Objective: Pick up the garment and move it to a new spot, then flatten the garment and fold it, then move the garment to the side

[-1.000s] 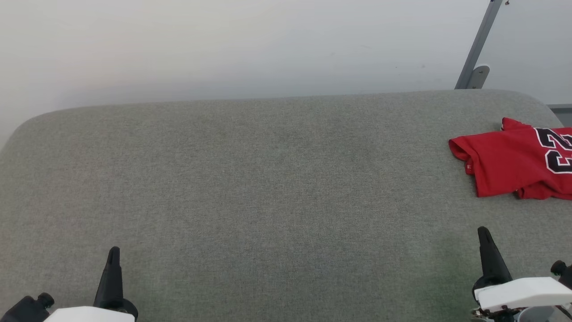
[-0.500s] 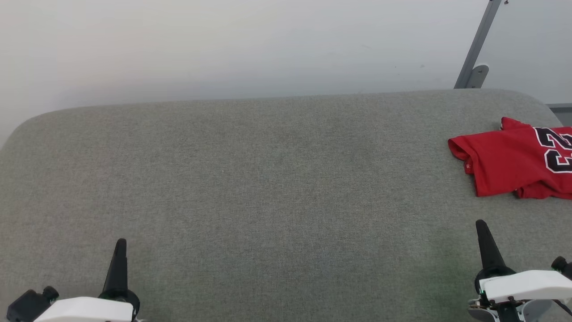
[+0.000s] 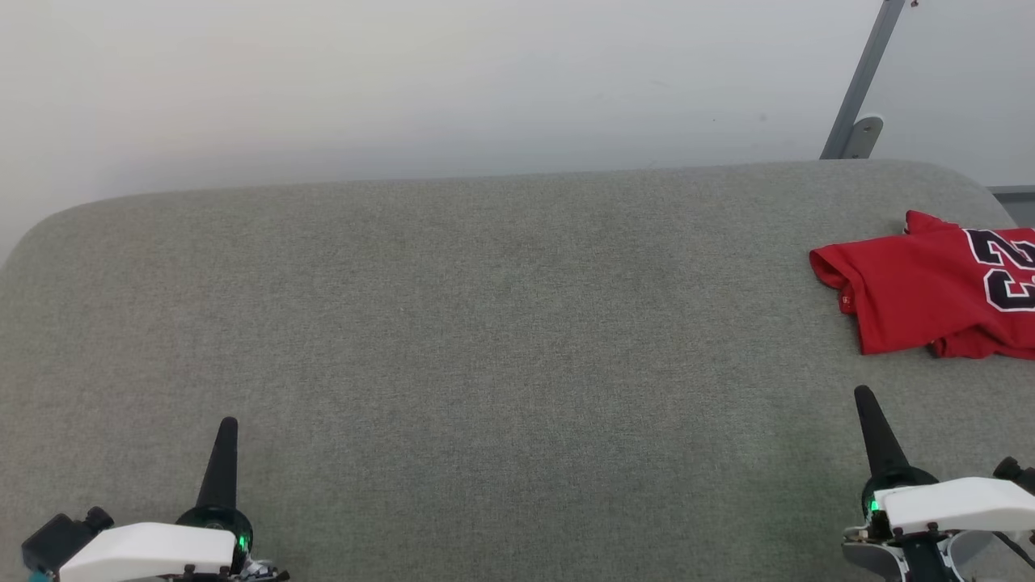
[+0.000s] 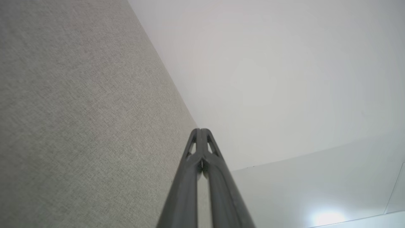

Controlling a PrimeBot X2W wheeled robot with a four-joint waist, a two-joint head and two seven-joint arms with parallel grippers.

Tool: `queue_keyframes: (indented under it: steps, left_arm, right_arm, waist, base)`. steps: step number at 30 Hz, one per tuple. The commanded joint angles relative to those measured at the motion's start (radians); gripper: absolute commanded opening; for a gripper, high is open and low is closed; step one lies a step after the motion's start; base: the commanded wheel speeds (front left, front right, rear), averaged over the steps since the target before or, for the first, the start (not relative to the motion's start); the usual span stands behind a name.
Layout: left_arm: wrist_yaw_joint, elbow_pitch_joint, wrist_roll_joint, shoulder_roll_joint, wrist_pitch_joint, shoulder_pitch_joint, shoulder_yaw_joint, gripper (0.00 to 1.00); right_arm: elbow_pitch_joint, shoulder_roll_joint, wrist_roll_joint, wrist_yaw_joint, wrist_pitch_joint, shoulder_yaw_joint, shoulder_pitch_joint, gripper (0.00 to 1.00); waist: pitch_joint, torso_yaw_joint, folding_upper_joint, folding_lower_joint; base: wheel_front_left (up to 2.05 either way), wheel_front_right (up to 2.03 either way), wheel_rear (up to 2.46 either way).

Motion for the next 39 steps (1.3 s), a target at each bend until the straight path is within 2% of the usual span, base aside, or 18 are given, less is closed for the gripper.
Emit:
queue_keyframes:
  steps: [1,39]
  left_arm:
    - [-0.002,-0.004,-0.029,0.000,0.009,-0.030,0.005,0.00]
    - [-0.003,0.034,-0.293,-0.032,0.092,-0.099,0.009,0.00]
  right_arm:
    - [-0.013,0.000,0.030,0.000,0.009,-0.003,-0.019,0.00]
    - [-0.014,0.024,0.301,0.000,0.092,-0.016,-0.056,0.00]
  waist:
    - [0.000,0.000,-0.0001,0.0000]
    - [0.002,-0.006,-0.0001,0.0000]
  base:
    - [0.00,0.00,0.00]
    - [0.00,0.00,0.00]
